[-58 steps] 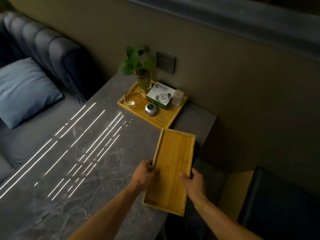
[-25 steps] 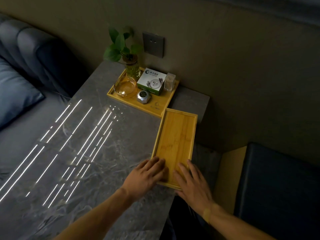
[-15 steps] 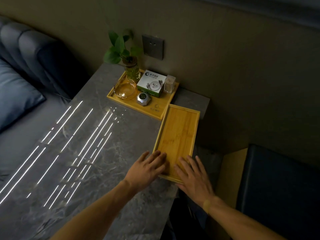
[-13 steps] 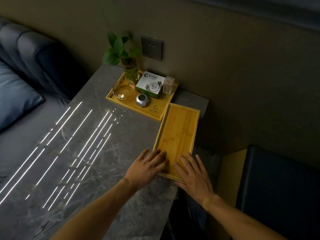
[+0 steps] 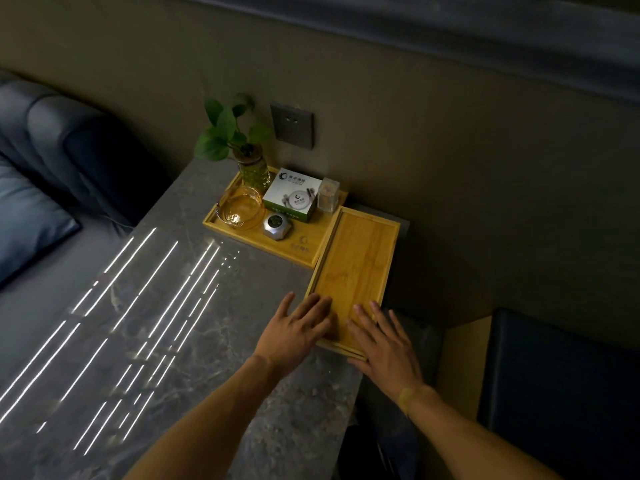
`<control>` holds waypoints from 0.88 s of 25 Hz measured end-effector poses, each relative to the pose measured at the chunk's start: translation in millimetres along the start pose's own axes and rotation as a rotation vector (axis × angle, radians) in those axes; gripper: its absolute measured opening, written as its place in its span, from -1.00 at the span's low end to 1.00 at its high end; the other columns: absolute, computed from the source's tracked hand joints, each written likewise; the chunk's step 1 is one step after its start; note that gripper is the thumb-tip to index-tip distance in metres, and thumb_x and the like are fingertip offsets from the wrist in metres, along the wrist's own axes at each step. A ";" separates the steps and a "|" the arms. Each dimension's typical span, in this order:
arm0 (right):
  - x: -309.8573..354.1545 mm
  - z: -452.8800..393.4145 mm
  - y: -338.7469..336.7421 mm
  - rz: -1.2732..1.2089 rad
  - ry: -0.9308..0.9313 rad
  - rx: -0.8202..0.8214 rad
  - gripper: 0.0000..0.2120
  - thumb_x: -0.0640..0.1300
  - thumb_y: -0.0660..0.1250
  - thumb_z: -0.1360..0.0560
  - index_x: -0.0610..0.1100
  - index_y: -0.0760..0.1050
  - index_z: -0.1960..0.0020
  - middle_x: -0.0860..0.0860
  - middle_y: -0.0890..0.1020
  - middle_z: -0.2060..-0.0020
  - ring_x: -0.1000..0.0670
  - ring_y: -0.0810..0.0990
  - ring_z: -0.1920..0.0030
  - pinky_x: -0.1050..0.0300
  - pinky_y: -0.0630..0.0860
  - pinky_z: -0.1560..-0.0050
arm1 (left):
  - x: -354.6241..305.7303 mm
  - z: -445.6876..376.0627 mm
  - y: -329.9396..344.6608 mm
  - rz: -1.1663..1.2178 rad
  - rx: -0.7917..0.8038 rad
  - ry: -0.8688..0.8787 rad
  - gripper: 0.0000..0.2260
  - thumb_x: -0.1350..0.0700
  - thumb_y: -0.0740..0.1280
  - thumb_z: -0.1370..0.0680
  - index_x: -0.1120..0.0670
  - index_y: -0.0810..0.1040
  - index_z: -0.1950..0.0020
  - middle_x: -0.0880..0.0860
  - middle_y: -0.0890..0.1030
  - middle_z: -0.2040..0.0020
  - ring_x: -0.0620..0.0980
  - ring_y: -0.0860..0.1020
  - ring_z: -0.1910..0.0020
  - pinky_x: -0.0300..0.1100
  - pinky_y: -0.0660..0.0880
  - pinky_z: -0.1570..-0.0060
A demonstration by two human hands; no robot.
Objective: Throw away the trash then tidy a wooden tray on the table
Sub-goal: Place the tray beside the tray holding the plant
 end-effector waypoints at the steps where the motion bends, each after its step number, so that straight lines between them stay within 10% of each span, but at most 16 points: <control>1: -2.1 -2.9 -0.9 0.005 0.000 -0.007 -0.27 0.22 0.52 -0.23 0.03 0.45 -0.34 -0.03 0.44 -0.41 -0.17 0.35 -0.43 -0.22 0.41 -0.32 | 1.9 -4.1 0.1 -0.006 0.009 -0.007 -0.40 -0.02 0.52 -0.36 -0.06 0.41 -0.36 0.06 0.44 -0.44 0.12 0.43 -0.40 0.24 0.41 -0.27; 10: -16.8 -38.0 -17.8 0.062 0.007 -0.094 -0.26 0.26 0.54 -0.15 0.03 0.52 -0.28 -0.01 0.53 -0.33 -0.14 0.46 -0.36 -0.19 0.48 -0.26 | 21.0 -43.1 1.9 0.008 0.033 -0.011 -0.49 0.10 0.22 -0.59 -0.04 0.08 -0.48 0.09 0.02 -0.60 0.17 0.02 -0.57 0.33 -0.03 -0.46; 22: -26.6 -50.2 -18.2 -0.010 0.015 -0.087 -0.33 0.23 0.53 -0.22 0.06 0.51 -0.28 0.01 0.50 -0.36 -0.09 0.45 -0.36 -0.06 0.57 -0.14 | 23.7 -58.6 -5.4 0.020 -0.046 0.016 -0.61 0.09 0.25 -0.58 0.03 0.32 -0.41 0.14 0.24 -0.55 0.22 0.23 -0.51 0.16 0.24 -0.44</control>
Point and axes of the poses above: each hand's wrist, its own z-axis away from the middle knuckle, its own y-axis out of the palm, x = y × z, the point moved 9 cm from there along -z, towards the middle knuckle
